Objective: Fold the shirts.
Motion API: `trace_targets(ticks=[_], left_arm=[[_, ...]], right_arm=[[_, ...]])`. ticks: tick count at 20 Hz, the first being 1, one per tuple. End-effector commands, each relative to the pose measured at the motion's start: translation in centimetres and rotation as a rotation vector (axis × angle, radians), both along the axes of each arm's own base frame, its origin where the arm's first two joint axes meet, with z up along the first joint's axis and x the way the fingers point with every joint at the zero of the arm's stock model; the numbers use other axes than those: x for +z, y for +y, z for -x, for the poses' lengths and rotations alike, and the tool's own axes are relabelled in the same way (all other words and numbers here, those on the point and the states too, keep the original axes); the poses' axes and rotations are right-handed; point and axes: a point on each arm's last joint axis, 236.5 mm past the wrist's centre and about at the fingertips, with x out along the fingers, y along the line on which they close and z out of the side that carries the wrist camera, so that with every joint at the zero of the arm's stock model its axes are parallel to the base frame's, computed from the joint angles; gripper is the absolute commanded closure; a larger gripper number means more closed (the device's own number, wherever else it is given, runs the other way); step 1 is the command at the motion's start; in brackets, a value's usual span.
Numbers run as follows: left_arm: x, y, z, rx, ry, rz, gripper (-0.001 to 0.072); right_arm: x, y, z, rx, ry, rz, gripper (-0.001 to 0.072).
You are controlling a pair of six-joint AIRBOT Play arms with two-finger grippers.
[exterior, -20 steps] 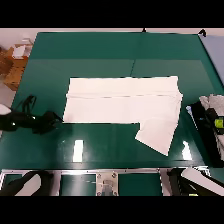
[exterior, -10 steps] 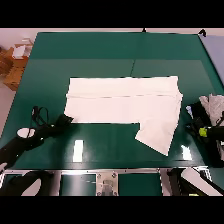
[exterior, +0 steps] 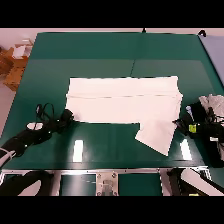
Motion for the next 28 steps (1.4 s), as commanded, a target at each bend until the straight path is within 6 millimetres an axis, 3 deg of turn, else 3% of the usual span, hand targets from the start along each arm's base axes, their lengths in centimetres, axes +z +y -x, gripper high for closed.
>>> trace_targets(ticks=[1, 10, 13, 14, 15, 18, 20, 23, 25, 28], left_arm=[[0.5, 0.0, -0.8, 0.001, -0.02, -0.004, 0.068], [0.6, -0.7, -0.4, -0.039, -0.018, 0.005, 0.068], [0.7, -1.2, -0.2, -0.076, -0.026, 0.0, 0.068], [0.8, -1.4, 0.0, -0.088, -0.025, 0.007, 0.0681], [0.9, -1.8, 0.2, -0.12, -0.027, 0.004, 0.0681], [2.2, -2.4, 0.8, -0.223, -0.077, -0.048, 0.0682], [3.5, -2.4, 1.5, -0.238, -0.079, -0.055, 0.0682], [1.9, -1.9, 5.7, -0.354, 0.07, -0.129, 0.0682], [0.8, -1.3, 8.2, -0.416, 0.166, -0.169, 0.0682], [1.9, -1.8, 8.3, -0.5, 0.143, -0.19, 0.0682]], right_arm=[[0.0, 1.6, 0.9, 0.049, 0.03, -0.047, 0.0346], [0.0, 4.0, 3.8, 0.103, 0.133, -0.143, 0.0366], [-0.2, 4.9, 4.7, 0.111, 0.157, -0.175, 0.0467], [-0.2, 5.0, 4.8, 0.113, 0.159, -0.177, 0.0642], [-0.1, 5.0, 4.8, 0.114, 0.158, -0.179, 0.0694], [1.0, 4.2, 4.3, 0.105, 0.133, -0.133, 0.0696], [1.4, 2.9, 5.1, 0.095, 0.155, -0.049, 0.0696], [1.6, 1.4, 7.8, 0.075, 0.259, 0.039, 0.0697], [2.0, 1.7, 8.4, 0.088, 0.273, 0.033, 0.0696], [2.9, 2.5, 9.1, 0.105, 0.284, 0.011, 0.0696]])
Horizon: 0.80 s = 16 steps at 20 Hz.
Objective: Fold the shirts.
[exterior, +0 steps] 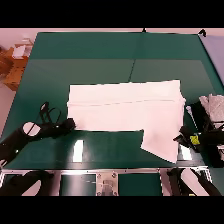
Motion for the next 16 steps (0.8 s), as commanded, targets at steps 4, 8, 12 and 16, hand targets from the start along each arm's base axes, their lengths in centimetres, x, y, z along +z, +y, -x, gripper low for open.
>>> trace_targets(ticks=[4, 8, 12, 16], left_arm=[[4.2, 0.8, -2.8, -0.078, -0.103, -0.093, 0.0682], [7.6, 1.5, -8.0, -0.087, -0.218, -0.165, 0.0682], [7.5, 0.9, -13.9, -0.073, -0.225, -0.173, 0.0682], [6.1, 0.2, -19.9, -0.066, -0.224, -0.182, 0.0682]], right_arm=[[4.2, -0.7, -2.9, -0.028, -0.106, 0.012, 0.0696], [10.7, -2.8, -10.7, -0.065, -0.374, 0.048, 0.0696], [12.3, -3.9, -18.4, -0.024, -0.472, 0.086, 0.0696], [10.8, -4.5, -27.6, 0.025, -0.522, 0.088, 0.0696]])
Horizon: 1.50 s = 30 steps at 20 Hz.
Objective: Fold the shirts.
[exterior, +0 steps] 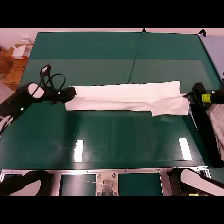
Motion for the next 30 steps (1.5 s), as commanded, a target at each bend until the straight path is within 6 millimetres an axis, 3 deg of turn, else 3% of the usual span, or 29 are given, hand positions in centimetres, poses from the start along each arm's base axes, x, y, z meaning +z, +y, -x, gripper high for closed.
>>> trace_targets(ticks=[1, 4, 6, 7, 8, 9, 10, 13, 14, 16, 19, 20, 24, 30], left_arm=[[-1.4, -0.4, -5.3, 0.011, -0.014, -0.011, 0.0682], [-3.6, -0.8, -8.8, 0.022, -0.008, -0.01, 0.0681], [-4.8, -0.9, -10.0, 0.037, -0.009, -0.004, 0.068], [-4.8, -0.8, -10.4, 0.045, -0.021, -0.004, 0.0638], [-4.6, -0.7, -10.7, 0.05, -0.034, -0.004, 0.0398], [-4.2, -0.7, -10.9, 0.049, -0.042, -0.004, 0.0052], [-3.7, -0.7, -11.0, 0.045, -0.044, -0.002, 0.0], [-0.8, 0.3, -12.2, 0.04, -0.071, -0.003, 0.0], [0.2, 0.9, -12.5, 0.043, -0.069, 0.004, 0.0001], [1.8, 1.5, -12.5, 0.029, -0.044, 0.014, 0.0], [3.3, 1.2, -11.8, -0.008, -0.002, 0.028, 0.0001], [3.5, 1.1, -11.7, -0.015, 0.001, 0.03, 0.0001], [3.9, 0.2, -11.4, -0.018, 0.017, 0.081, 0.0001], [3.9, -0.7, -10.5, -0.036, 0.053, 0.118, 0.0002]], right_arm=[[-1.2, -0.5, -8.7, 0.02, -0.073, 0.012, 0.0696], [-4.6, -0.3, -13.8, 0.059, -0.058, -0.002, 0.0695], [-6.5, 0.2, -15.5, 0.08, -0.046, -0.008, 0.0694], [-7.2, 0.5, -16.0, 0.087, -0.04, -0.01, 0.0687], [-7.4, 0.4, -16.2, 0.095, -0.042, -0.005, 0.0594], [-7.1, -0.1, -16.3, 0.116, -0.063, 0.017, 0.0455], [-6.4, -0.9, -16.5, 0.135, -0.083, 0.036, 0.0381], [-4.2, -5.6, -15.2, 0.158, -0.092, 0.081, 0.0198], [-3.9, -7.0, -14.5, 0.164, -0.086, 0.085, 0.0197], [-4.4, -9.5, -12.4, 0.186, -0.063, 0.081, 0.0111], [-7.0, -12.0, -9.9, 0.168, 0.001, 0.023, 0.0088], [-8.3, -12.0, -9.0, 0.186, 0.03, -0.007, 0.0049], [-12.1, -8.7, -7.5, 0.327, 0.074, -0.132, 0.0049], [-13.4, -3.3, -8.5, 0.477, 0.047, -0.19, 0.005]])
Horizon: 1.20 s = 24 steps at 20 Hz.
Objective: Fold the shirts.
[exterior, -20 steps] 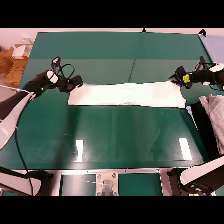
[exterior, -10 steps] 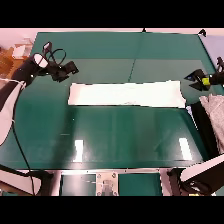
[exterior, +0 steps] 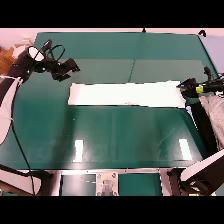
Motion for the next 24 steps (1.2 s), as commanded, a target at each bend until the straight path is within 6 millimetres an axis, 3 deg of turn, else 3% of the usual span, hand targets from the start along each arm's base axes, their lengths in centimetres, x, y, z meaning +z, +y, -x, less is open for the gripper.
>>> trace_targets(ticks=[1, 2, 3, 4, 6, 7, 10, 13, 17, 21, 24], left_arm=[[0.2, -0.9, 0.5, -0.026, 0.012, 0.032, 0.0005], [0.4, -1.2, 0.5, -0.029, 0.01, 0.048, 0.0249], [0.7, -1.7, 0.5, -0.055, -0.006, 0.056, 0.06], [1.1, -2.4, 0.5, -0.1, -0.034, 0.061, 0.0681], [1.4, -4.0, 0.8, -0.132, -0.044, 0.078, 0.0682], [1.2, -5.1, 1.1, -0.159, -0.049, 0.072, 0.0682], [0.5, -10.1, 1.8, -0.251, -0.091, 0.053, 0.0681], [-1.1, -17.6, 2.2, -0.309, -0.179, 0.05, 0.0682], [-6.1, -27.5, 5.0, -0.347, -0.2, 0.1, 0.0681], [-10.0, -32.4, 7.8, -0.329, -0.133, 0.176, 0.0681], [-10.9, -33.1, 8.4, -0.338, -0.117, 0.177, 0.0681]], right_arm=[[-0.9, 2.4, 0.1, 0.098, -0.005, -0.006, 0.0052], [-0.7, 2.6, 0.0, 0.109, -0.011, -0.003, 0.0132], [-0.4, 2.8, -0.1, 0.125, -0.02, 0.0, 0.0305], [0.0, 2.8, -0.2, 0.133, -0.025, -0.001, 0.0391], [1.0, 2.7, -0.6, 0.148, -0.045, 0.006, 0.0671], [1.7, 2.5, -1.0, 0.15, -0.058, 0.013, 0.0694], [4.7, 2.1, -2.1, 0.164, -0.097, 0.033, 0.0696], [8.8, 2.6, -2.3, 0.184, -0.122, 0.048, 0.0696], [14.9, 6.6, -0.8, 0.25, -0.13, 0.004, 0.0695], [23.1, 13.1, 0.1, 0.337, -0.271, -0.079, 0.0695], [27.5, 17.4, 1.5, 0.416, -0.366, -0.069, 0.0695]])
